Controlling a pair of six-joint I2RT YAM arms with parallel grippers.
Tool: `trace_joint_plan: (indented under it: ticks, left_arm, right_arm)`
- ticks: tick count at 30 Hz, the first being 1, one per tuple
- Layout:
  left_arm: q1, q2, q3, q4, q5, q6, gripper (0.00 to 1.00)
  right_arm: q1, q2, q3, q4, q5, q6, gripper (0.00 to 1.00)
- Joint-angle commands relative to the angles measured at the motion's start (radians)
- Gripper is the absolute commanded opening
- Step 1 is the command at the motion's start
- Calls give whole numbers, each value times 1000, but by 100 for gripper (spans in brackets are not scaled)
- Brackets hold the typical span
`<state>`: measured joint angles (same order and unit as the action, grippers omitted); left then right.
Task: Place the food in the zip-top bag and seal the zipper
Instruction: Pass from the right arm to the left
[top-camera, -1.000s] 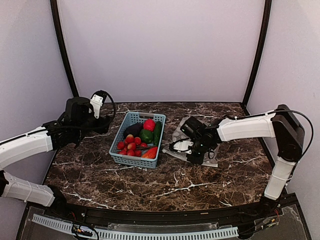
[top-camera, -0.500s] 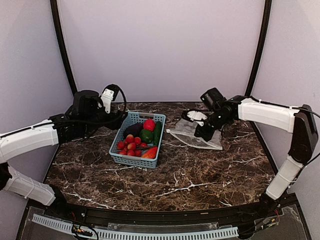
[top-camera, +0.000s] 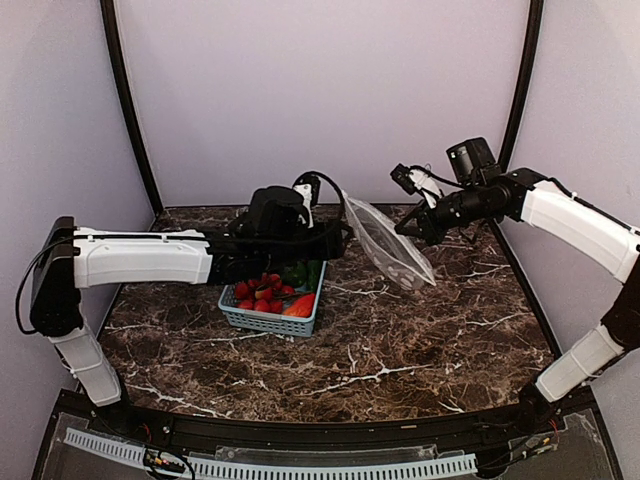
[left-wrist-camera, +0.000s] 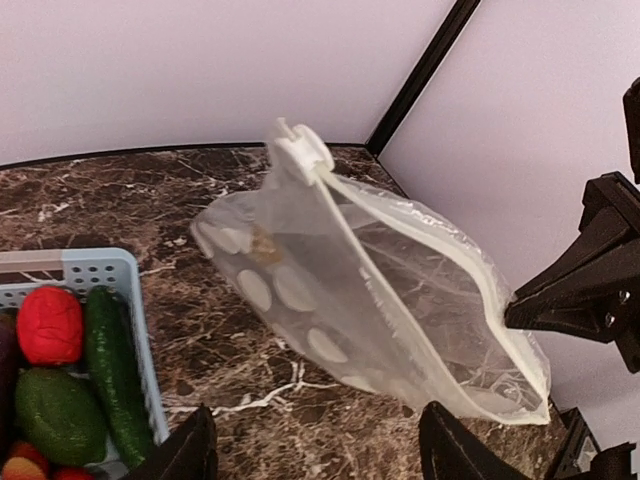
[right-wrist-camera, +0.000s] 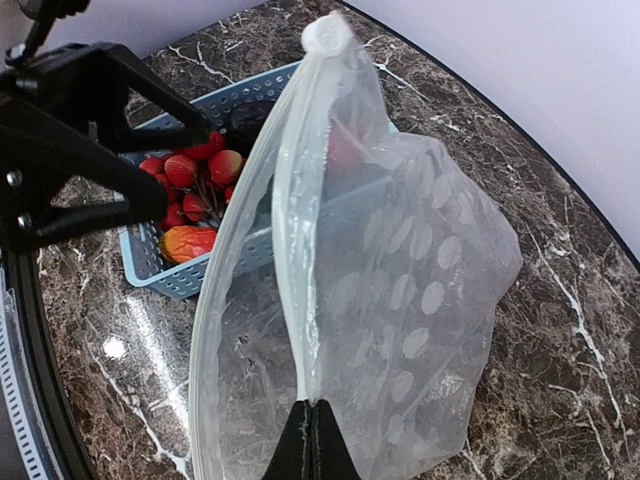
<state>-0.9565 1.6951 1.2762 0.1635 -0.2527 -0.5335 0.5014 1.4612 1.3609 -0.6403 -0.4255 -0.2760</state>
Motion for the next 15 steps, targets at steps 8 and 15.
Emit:
trace_joint_plan:
  ticks: [8,15]
  left_arm:
    - [-33,144,199,23,92,-213,68]
    - [-42,148,200,30,127,-243,69]
  right_arm:
    - [-3,3,-12,65,-41,36,0]
    - [-3,-2,-21,88,76,43,0]
